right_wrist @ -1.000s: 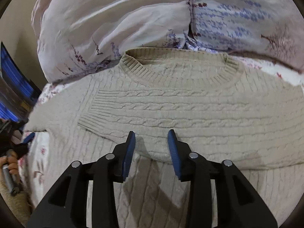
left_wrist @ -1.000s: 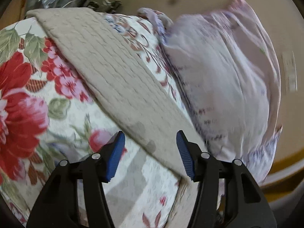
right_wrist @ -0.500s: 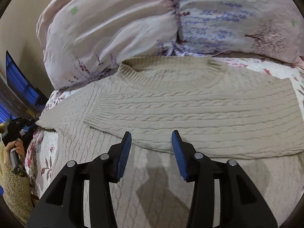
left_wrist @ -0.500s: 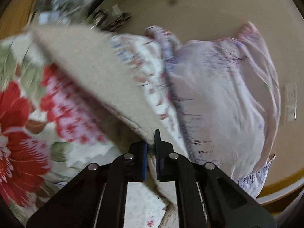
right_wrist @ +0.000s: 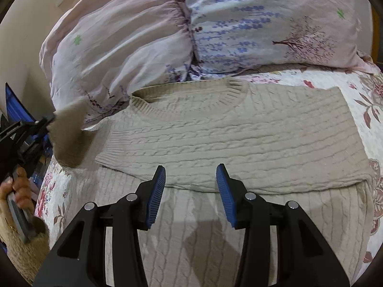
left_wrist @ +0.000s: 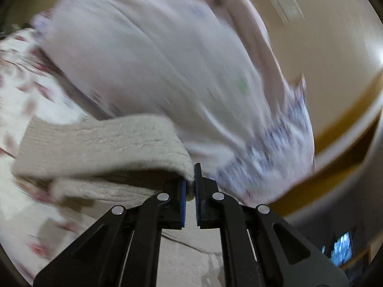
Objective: Fold small clothes
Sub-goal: 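Grasp the other sleeve with the left tool and fold it across the body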
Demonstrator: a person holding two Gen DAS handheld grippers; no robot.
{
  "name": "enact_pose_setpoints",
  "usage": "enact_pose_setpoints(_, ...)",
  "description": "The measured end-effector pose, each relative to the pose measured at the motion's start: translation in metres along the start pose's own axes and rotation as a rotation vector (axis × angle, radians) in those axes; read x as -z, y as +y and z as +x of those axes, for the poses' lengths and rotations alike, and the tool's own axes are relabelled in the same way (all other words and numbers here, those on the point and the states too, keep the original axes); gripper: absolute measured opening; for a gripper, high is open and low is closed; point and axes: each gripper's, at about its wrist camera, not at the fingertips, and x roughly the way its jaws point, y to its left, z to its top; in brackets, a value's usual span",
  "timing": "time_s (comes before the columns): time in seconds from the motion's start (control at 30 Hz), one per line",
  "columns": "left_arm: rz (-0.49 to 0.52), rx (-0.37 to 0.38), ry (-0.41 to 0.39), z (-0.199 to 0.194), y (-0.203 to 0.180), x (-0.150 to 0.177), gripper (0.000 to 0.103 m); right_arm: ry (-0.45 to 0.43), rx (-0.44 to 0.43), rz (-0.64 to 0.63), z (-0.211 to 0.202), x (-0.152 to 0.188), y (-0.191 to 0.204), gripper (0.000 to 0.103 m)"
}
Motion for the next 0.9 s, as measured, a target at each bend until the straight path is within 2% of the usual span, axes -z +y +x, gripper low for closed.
enact_pose_setpoints(0.17,0.032,0.013,0.203,0.065,-0.015,0.057,0.006,-0.005,0.015,0.02,-0.004,0.003,-0.011,0.046)
enact_pose_setpoints(0.23,-0.014,0.009,0.259,0.073,-0.003,0.069,0.011,-0.005,0.019,0.026,-0.004,0.004,-0.015,0.046)
enact_pose_setpoints(0.3,-0.085,0.017,0.281,0.072,0.011,0.075,0.016,-0.004,0.017,0.032,-0.004,0.005,-0.018,0.046)
enact_pose_setpoints(0.37,-0.135,0.02,0.262,0.062,0.021,0.075,0.032,-0.004,0.013,0.035,-0.003,0.005,-0.02,0.046)
enact_pose_setpoints(0.43,-0.182,0.008,0.222,0.047,0.032,0.07,0.038,-0.005,0.01,0.036,-0.003,0.006,-0.019,0.046)
enact_pose_setpoints(0.73,-0.434,-0.031,0.074,0.008,0.081,0.037,0.037,-0.011,0.004,0.033,-0.006,0.007,-0.02,0.046)
enact_pose_setpoints(0.8,-0.448,-0.047,0.045,0.007,0.083,0.032,0.026,-0.02,0.011,0.038,-0.009,0.006,-0.024,0.046)
enact_pose_setpoints(0.83,-0.428,-0.052,0.033,0.008,0.079,0.027,0.013,-0.024,0.013,0.04,-0.01,0.006,-0.026,0.046)
enact_pose_setpoints(0.9,-0.361,-0.056,0.018,0.011,0.064,0.021,0.01,-0.037,0.022,0.048,-0.014,0.005,-0.032,0.046)
